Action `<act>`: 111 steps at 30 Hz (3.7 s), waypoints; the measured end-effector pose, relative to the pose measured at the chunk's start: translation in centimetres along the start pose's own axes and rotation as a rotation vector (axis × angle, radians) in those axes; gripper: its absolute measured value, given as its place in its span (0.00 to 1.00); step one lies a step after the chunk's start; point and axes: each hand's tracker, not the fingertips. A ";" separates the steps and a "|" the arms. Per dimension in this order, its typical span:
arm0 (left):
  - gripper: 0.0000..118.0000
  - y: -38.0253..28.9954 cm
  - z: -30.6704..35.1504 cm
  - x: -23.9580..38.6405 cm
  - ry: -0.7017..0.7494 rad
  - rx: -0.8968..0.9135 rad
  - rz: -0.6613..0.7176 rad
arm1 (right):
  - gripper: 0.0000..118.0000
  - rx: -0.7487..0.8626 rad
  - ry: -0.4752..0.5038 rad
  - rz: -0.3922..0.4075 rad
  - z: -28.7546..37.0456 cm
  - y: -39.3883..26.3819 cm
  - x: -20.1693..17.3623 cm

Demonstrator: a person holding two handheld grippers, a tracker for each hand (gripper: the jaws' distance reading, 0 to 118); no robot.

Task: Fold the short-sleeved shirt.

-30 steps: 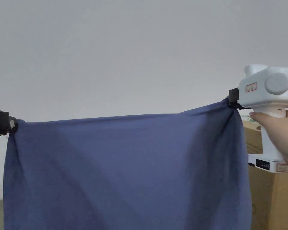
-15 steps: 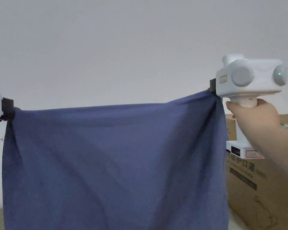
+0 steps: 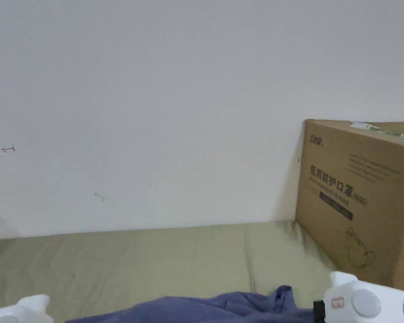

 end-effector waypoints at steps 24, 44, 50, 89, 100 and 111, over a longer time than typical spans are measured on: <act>0.00 -26.6 12.5 -2.1 -0.023 -0.401 -0.167 | 0.00 -0.459 0.030 0.178 14.5 -25.2 8.9; 0.97 -28.2 24.6 1.5 -0.088 0.151 0.045 | 0.94 0.095 0.134 0.013 25.9 -26.2 4.9; 0.02 -26.9 28.2 2.0 -0.083 0.313 0.076 | 0.13 0.326 0.222 -0.009 29.7 -25.5 1.6; 0.07 -26.9 19.4 -0.4 -0.099 -0.058 0.124 | 1.00 -0.183 -0.006 0.065 17.6 -25.9 7.4; 0.07 -27.5 19.0 -0.5 -0.085 -0.092 0.141 | 0.17 -0.324 0.027 0.144 15.0 -27.7 7.8; 0.07 -27.0 18.5 -1.5 -0.109 -0.082 0.184 | 0.05 -0.175 0.085 0.062 19.1 -25.6 8.2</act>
